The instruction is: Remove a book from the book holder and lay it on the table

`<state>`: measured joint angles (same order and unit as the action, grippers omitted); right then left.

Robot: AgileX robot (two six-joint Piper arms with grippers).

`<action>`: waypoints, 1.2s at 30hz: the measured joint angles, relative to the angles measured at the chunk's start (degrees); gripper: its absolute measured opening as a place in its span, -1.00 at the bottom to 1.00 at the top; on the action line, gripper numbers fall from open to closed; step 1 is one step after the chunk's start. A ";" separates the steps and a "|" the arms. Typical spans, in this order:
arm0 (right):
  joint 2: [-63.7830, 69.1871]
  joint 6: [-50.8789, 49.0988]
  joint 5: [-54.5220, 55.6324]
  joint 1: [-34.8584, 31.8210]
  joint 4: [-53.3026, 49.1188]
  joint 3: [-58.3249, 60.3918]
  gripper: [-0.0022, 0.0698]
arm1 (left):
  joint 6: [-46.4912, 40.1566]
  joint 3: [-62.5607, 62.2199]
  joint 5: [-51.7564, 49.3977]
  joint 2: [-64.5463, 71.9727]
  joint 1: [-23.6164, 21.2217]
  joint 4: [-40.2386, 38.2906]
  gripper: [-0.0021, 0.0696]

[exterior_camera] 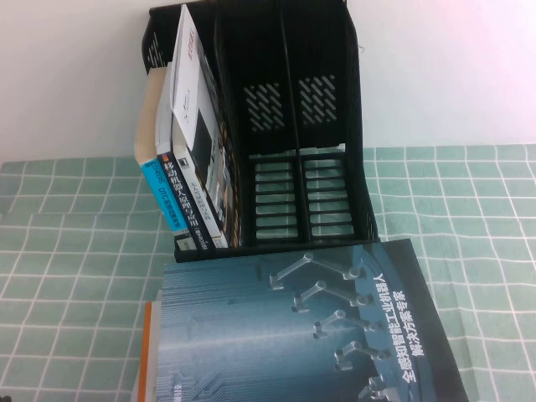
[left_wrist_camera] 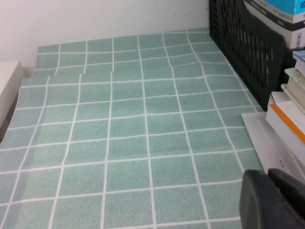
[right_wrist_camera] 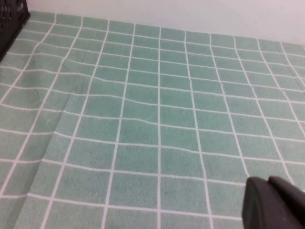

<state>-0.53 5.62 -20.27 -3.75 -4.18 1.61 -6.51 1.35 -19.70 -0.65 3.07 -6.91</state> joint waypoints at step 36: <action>0.00 0.00 32.63 0.00 0.00 0.00 -0.94 | 4.58 0.36 26.82 0.00 0.00 -0.53 -0.95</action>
<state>-0.53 5.62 12.36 -3.75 -4.18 1.61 -1.93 1.71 7.13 -0.65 3.07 -7.44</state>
